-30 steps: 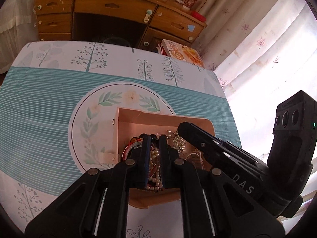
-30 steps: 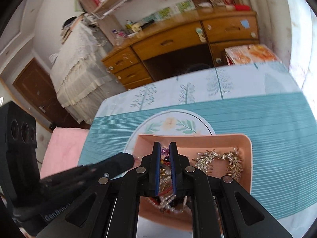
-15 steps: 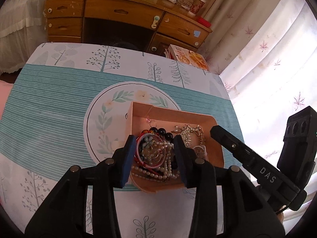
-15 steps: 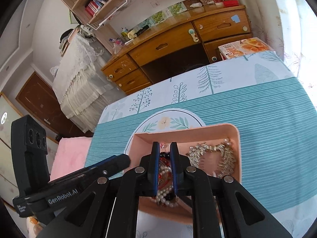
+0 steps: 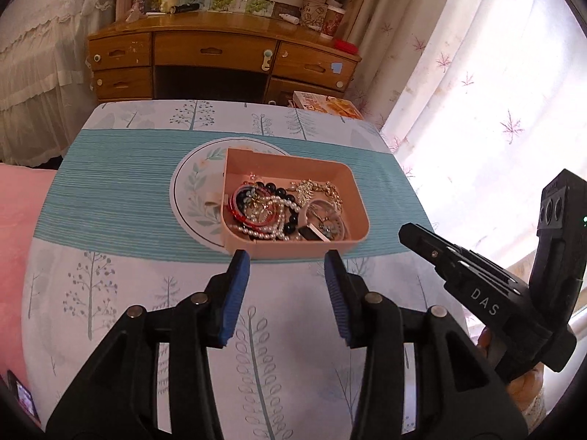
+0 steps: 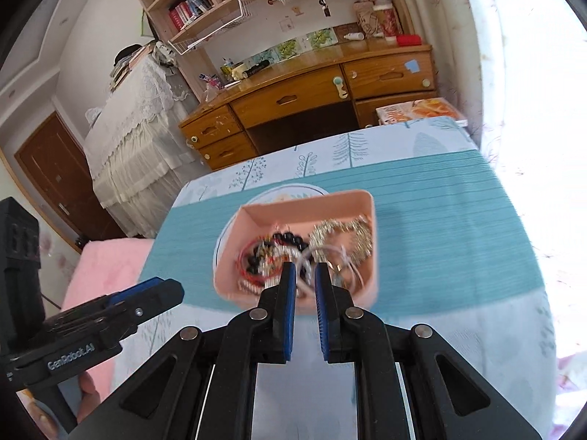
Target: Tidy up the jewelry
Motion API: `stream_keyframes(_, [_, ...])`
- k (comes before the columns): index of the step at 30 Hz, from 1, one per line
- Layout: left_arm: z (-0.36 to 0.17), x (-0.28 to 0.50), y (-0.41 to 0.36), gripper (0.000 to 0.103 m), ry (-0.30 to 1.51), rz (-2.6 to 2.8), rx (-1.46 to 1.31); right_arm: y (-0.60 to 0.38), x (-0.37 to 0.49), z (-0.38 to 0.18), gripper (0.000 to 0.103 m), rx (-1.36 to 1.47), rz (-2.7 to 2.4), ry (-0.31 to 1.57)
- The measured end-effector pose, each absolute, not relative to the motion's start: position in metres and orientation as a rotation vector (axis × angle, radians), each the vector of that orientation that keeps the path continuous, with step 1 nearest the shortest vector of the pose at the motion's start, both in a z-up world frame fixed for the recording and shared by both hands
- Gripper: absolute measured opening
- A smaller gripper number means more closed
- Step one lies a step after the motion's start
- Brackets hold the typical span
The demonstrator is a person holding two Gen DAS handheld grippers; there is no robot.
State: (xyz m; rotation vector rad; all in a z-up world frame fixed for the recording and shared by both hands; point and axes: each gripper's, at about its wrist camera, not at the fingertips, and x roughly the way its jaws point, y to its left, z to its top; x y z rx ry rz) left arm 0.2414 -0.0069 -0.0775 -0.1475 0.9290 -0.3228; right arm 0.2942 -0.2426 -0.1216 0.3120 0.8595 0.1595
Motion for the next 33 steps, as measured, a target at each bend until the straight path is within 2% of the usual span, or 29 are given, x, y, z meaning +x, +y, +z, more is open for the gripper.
stream_keyframes(2, [-0.073, 0.214, -0.010, 0.061, 0.906, -0.309, -0.136, -0.244, 0.268, -0.113, 0.011, 0.296, 0.152, 0.842])
stream_keyframes(3, [-0.072, 0.201, -0.010, 0.062, 0.898, -0.303, -0.134, -0.244, 0.253, -0.109, 0.012, 0.287, 0.149, 0.830])
stream_keyframes(5, [-0.071, 0.177, -0.011, 0.062, 0.889, -0.296, -0.136, -0.245, 0.226, -0.103, 0.024, 0.269, 0.139, 0.810])
stream_keyframes(7, [-0.072, 0.153, -0.012, 0.062, 0.887, -0.290, -0.132, -0.245, 0.199, -0.097, 0.027, 0.251, 0.128, 0.788])
stream_keyframes(13, [-0.068, 0.092, -0.012, 0.062, 0.856, -0.208, -0.092, -0.239, 0.126, -0.087, 0.027, 0.212, 0.121, 0.775])
stream_keyframes(15, [-0.066, 0.076, -0.013, 0.064, 0.840, -0.195, -0.082, -0.238, 0.099, -0.087, 0.032, 0.229, 0.115, 0.770])
stream_keyframes(16, [-0.065, 0.068, -0.013, 0.068, 0.834, -0.197, -0.075, -0.238, 0.087, -0.088, 0.035, 0.244, 0.113, 0.769])
stream_keyframes(22, [-0.055, 0.029, -0.019, 0.082, 0.786, -0.170, -0.031, -0.235, 0.030, -0.090, 0.036, 0.258, 0.091, 0.763])
stream_keyframes(33, [-0.040, 0.009, -0.015, 0.082, 0.735, -0.043, -0.015, -0.204, -0.026, -0.066, 0.043, 0.148, 0.141, 0.695])
